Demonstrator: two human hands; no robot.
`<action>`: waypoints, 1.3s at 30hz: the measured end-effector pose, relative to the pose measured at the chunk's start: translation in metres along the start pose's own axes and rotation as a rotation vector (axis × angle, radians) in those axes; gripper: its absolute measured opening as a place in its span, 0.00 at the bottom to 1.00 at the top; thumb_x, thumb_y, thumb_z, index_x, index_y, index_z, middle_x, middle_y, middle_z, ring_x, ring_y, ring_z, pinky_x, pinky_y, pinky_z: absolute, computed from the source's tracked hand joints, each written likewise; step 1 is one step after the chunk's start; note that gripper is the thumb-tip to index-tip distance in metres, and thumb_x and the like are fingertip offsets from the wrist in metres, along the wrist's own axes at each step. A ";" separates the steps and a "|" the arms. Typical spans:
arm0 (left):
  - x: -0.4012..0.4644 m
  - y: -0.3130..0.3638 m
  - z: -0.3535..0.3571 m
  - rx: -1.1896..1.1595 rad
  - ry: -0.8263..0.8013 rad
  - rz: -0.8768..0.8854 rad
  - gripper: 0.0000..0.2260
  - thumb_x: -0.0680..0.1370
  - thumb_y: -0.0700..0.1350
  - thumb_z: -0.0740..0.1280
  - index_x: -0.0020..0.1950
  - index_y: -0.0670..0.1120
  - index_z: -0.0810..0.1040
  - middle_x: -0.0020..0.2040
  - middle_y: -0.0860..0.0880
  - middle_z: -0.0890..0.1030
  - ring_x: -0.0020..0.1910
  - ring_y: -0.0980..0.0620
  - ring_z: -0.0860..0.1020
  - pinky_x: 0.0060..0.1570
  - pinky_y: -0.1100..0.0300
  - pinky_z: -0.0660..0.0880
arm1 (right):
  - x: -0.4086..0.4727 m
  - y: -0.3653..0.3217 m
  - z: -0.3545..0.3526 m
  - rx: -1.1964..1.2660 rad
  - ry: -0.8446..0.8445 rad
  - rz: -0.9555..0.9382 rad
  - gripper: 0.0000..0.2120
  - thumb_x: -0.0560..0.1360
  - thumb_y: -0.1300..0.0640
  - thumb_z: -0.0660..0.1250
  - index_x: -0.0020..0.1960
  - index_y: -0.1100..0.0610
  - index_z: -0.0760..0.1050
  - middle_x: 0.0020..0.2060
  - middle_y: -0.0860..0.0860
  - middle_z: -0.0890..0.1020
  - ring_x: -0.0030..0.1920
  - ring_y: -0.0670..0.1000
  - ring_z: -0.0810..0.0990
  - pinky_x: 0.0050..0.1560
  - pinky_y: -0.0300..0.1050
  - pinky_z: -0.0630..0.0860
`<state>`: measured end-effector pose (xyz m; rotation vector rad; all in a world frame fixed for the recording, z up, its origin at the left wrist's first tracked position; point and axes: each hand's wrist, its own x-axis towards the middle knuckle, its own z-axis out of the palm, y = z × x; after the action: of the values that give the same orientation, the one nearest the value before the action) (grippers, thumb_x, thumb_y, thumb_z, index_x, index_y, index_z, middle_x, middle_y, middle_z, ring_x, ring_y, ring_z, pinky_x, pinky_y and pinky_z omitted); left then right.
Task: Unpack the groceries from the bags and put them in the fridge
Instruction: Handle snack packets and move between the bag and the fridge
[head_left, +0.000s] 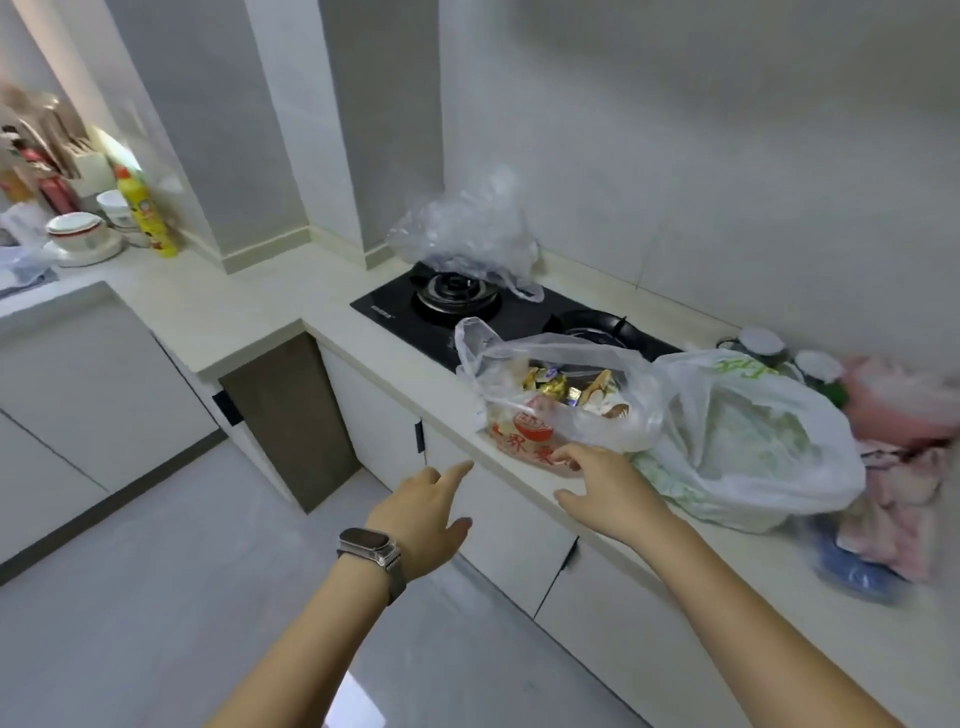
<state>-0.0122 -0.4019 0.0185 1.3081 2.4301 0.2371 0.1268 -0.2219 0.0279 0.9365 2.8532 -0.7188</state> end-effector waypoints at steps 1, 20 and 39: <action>0.013 0.006 0.001 0.004 -0.013 0.022 0.29 0.79 0.55 0.59 0.77 0.56 0.51 0.63 0.48 0.71 0.60 0.48 0.73 0.55 0.52 0.76 | 0.004 0.007 0.001 0.019 0.005 0.023 0.22 0.73 0.52 0.67 0.67 0.49 0.71 0.62 0.50 0.76 0.62 0.51 0.75 0.58 0.49 0.75; 0.211 -0.030 -0.017 -0.255 -0.075 0.163 0.21 0.80 0.53 0.60 0.72 0.53 0.65 0.60 0.54 0.74 0.56 0.56 0.76 0.54 0.66 0.71 | 0.145 0.043 0.004 0.363 0.210 0.334 0.13 0.75 0.61 0.65 0.59 0.53 0.78 0.53 0.44 0.80 0.50 0.40 0.74 0.49 0.28 0.68; 0.253 -0.046 0.000 -0.516 -0.141 -0.023 0.15 0.80 0.48 0.61 0.66 0.50 0.73 0.45 0.61 0.77 0.35 0.68 0.76 0.40 0.78 0.68 | 0.279 0.074 0.054 0.497 -0.221 0.526 0.13 0.75 0.58 0.67 0.59 0.59 0.77 0.54 0.53 0.81 0.55 0.52 0.79 0.56 0.49 0.77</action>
<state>-0.1741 -0.2169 -0.0573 1.0230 2.0716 0.6881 -0.0629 -0.0411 -0.1035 1.4699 2.1184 -1.3689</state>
